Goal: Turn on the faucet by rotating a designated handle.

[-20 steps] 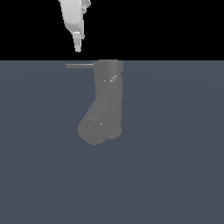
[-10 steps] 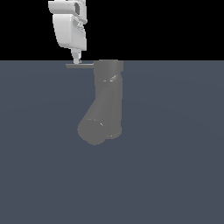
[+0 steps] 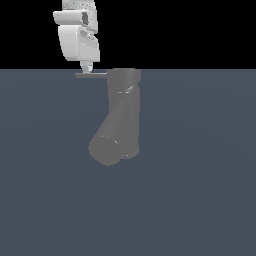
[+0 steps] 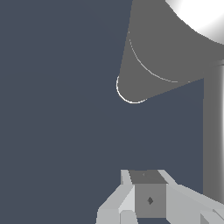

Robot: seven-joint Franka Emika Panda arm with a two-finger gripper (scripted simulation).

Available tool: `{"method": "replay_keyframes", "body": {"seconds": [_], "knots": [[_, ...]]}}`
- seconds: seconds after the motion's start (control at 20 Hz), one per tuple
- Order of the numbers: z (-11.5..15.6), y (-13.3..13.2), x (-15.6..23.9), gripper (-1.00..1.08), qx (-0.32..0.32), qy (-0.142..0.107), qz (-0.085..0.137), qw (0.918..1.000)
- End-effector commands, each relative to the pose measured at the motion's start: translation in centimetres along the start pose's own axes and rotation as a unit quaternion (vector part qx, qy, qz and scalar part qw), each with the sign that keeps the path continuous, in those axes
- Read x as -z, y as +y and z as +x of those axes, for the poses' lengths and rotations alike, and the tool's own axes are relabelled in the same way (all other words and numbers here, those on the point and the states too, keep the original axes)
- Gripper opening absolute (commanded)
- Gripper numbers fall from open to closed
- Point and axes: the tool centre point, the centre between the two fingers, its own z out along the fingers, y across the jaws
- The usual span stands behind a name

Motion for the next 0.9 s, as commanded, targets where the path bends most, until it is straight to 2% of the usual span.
{"method": "replay_keyframes", "body": {"seconds": [0.0, 0.85], "knots": [[0.0, 0.0, 0.0, -1.0, -0.001, 0.0, 0.0, 1.0], [0.2, 4.3, 0.0, -1.0, -0.001, 0.0, 0.0, 1.0]]}}
